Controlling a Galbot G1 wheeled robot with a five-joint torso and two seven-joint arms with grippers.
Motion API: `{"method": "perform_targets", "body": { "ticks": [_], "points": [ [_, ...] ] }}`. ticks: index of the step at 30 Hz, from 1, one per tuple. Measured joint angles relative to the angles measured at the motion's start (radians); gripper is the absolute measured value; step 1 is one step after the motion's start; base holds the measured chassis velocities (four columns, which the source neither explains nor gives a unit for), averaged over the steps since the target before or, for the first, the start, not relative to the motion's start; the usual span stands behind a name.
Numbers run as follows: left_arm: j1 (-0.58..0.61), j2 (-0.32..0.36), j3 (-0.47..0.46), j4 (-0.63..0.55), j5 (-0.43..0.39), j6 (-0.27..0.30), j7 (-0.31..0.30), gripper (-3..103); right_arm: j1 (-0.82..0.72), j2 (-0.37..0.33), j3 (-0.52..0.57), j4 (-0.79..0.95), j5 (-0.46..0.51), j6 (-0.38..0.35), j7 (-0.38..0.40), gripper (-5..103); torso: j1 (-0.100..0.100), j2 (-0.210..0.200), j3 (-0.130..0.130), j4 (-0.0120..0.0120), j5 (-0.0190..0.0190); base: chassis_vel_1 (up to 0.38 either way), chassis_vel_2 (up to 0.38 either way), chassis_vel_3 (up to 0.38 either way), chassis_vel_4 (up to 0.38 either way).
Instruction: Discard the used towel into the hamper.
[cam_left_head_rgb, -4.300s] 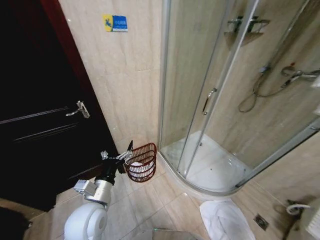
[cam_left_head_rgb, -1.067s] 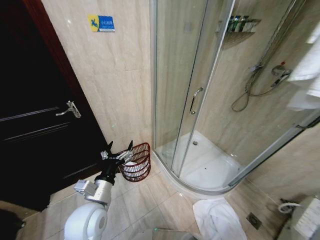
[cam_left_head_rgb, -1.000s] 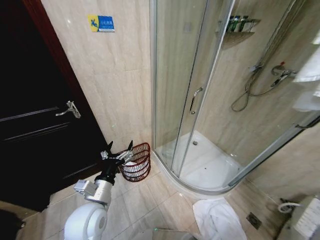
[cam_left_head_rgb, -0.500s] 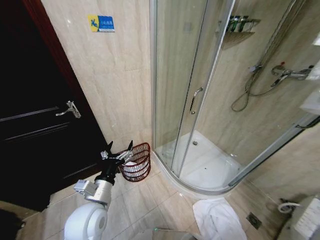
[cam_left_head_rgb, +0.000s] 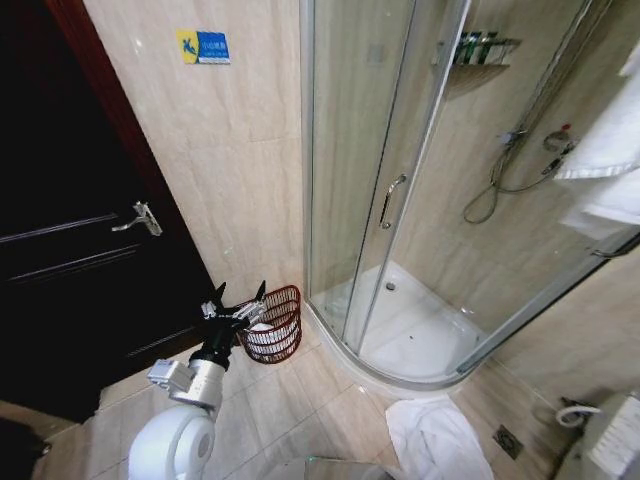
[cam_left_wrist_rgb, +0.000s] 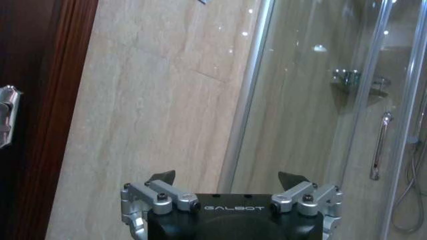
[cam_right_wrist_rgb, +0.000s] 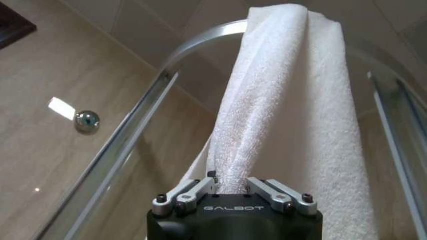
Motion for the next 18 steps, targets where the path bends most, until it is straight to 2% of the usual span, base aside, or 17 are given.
{"method": "perform_targets", "body": {
  "ticks": [6, 9, 10, 13, 14, 17, 18],
  "points": [
    [0.000, 0.000, 0.000, 0.000, 0.000, 0.000, 0.000, 100, -0.143, 0.072, 0.083, 0.056, -0.041, 0.017, 0.010, 8, 0.000, 0.000, 0.000, 0.0000, -0.0002, 0.000, 0.000, 0.000, 0.000],
    [0.000, 0.000, 0.000, 0.000, 0.000, 0.000, 0.000, 100, -0.286, 0.148, 0.146, 0.091, -0.088, 0.048, 0.006, 8, 0.000, 0.000, 0.000, 0.0000, 0.0006, 0.000, 0.000, 0.000, 0.000],
    [0.000, 0.000, 0.000, 0.000, 0.000, 0.000, 0.000, 100, -0.286, 0.148, 0.146, 0.091, -0.088, 0.048, 0.006, 8, 0.000, 0.000, 0.000, 0.0000, 0.0006, 0.000, 0.000, 0.000, 0.000],
    [0.000, 0.000, 0.000, 0.000, 0.000, 0.000, 0.000, 100, -0.381, 0.224, 0.178, 0.119, -0.147, 0.075, -0.005, 8, 0.000, 0.000, 0.000, 0.0000, 0.0002, 0.000, 0.000, 0.000, 0.000],
    [0.000, 0.000, 0.000, 0.000, 0.000, 0.000, 0.000, 100, -0.381, 0.224, 0.178, 0.119, -0.147, 0.075, -0.005, 8, 0.000, 0.000, 0.000, 0.0000, 0.0002, 0.000, 0.000, 0.000, 0.000],
    [0.000, 0.000, 0.000, 0.000, 0.000, 0.000, 0.000, 100, -0.448, 0.295, 0.186, 0.153, -0.195, 0.093, -0.019, 8, 0.000, 0.000, 0.000, -0.0001, 0.0002, 0.000, 0.000, 0.000, 0.000],
    [0.000, 0.000, 0.000, 0.000, 0.000, 0.000, 0.000, 100, -0.448, 0.295, 0.186, 0.153, -0.195, 0.093, -0.019, 8, 0.000, 0.000, 0.000, -0.0001, 0.0002, 0.000, 0.000, 0.000, 0.000]
  ]
}}
